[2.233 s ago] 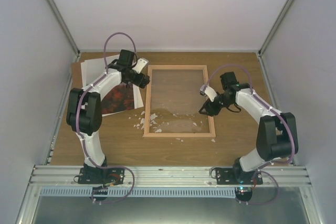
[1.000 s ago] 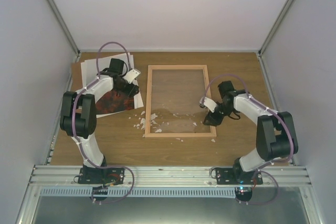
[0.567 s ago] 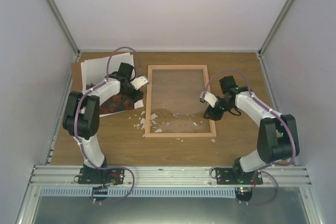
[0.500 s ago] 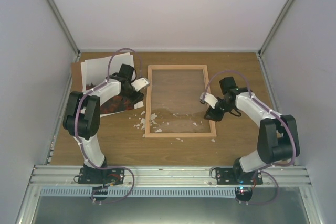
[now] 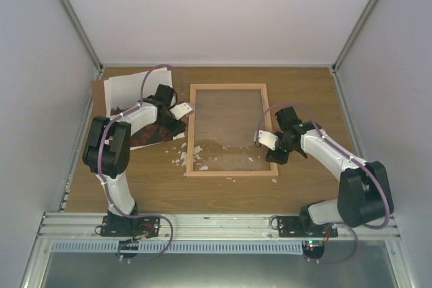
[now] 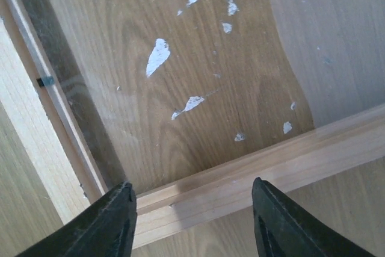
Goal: Put the photo into the frame
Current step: Adjust the photo frame item on the photo frame.
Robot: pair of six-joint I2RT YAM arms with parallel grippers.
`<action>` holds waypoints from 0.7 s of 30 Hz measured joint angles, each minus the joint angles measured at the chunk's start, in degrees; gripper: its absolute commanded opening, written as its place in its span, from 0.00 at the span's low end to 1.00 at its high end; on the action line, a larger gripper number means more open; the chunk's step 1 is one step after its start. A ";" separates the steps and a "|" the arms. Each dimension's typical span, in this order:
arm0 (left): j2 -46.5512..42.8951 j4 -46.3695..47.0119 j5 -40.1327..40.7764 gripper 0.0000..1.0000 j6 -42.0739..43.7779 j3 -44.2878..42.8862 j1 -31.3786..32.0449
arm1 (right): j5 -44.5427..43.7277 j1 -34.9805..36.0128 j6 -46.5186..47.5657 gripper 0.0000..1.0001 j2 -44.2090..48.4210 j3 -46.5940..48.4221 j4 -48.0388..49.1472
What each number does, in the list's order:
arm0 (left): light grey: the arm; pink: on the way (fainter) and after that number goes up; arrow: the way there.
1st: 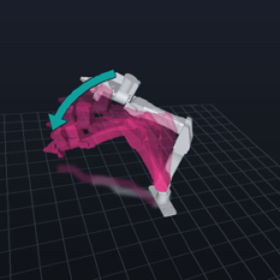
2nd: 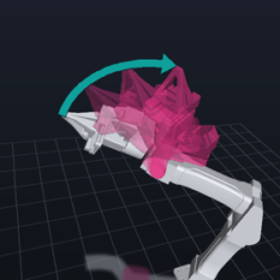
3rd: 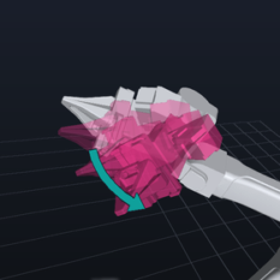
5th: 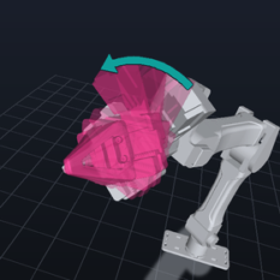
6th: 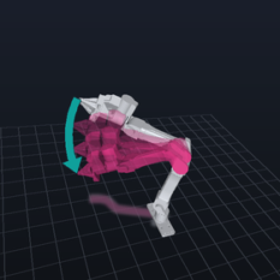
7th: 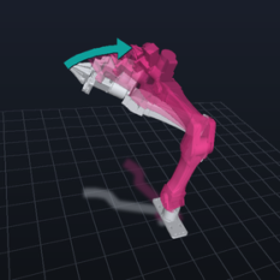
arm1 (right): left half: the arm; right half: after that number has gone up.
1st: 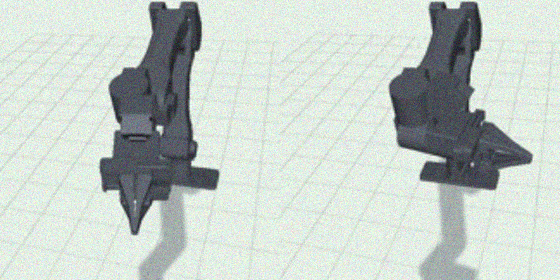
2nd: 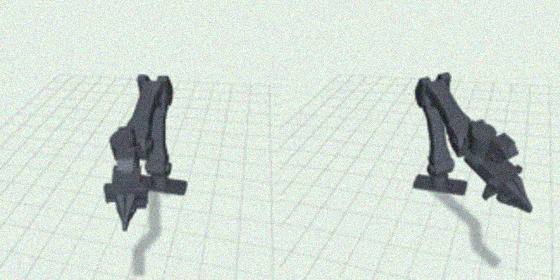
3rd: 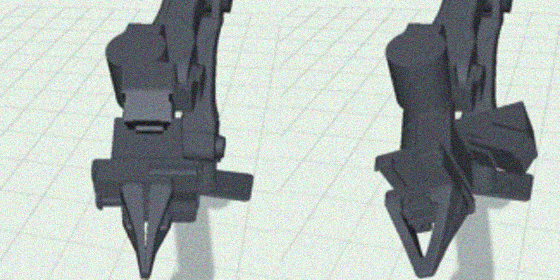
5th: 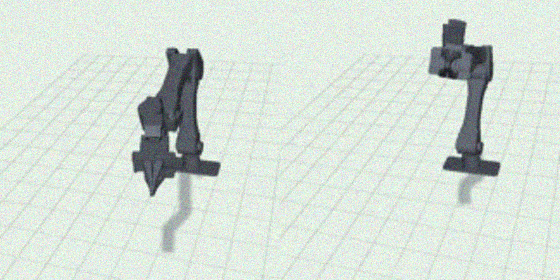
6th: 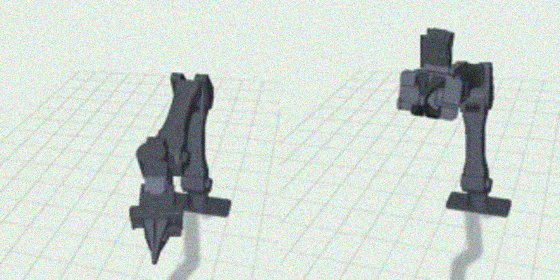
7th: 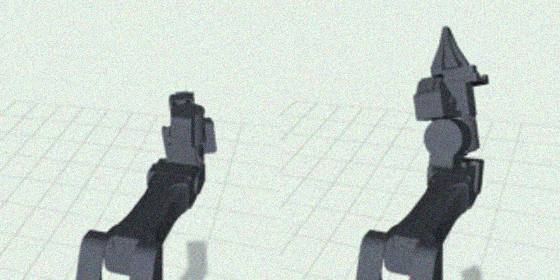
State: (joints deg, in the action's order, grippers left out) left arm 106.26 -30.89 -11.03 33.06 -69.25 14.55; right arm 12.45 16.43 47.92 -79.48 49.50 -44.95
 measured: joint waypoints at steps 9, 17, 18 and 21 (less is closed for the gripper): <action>0.17 0.44 0.17 0.58 0.02 0.68 0.52 | -5.31 2.86 -0.04 0.64 0.42 -1.97 2.36; 0.35 0.22 0.17 0.58 2.58 1.22 1.36 | -1.66 2.58 -3.41 0.86 0.42 2.67 1.90; 0.57 0.22 0.17 0.58 2.80 1.22 1.81 | -0.48 2.27 -4.02 0.87 0.42 3.80 1.86; 1.81 -0.15 0.46 0.57 2.99 0.74 3.37 | 3.02 0.50 -6.12 0.89 0.42 7.28 1.90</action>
State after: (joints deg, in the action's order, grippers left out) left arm 108.07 -31.05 -10.57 36.05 -68.51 17.91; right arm 15.46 16.93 41.80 -79.07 56.77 -43.05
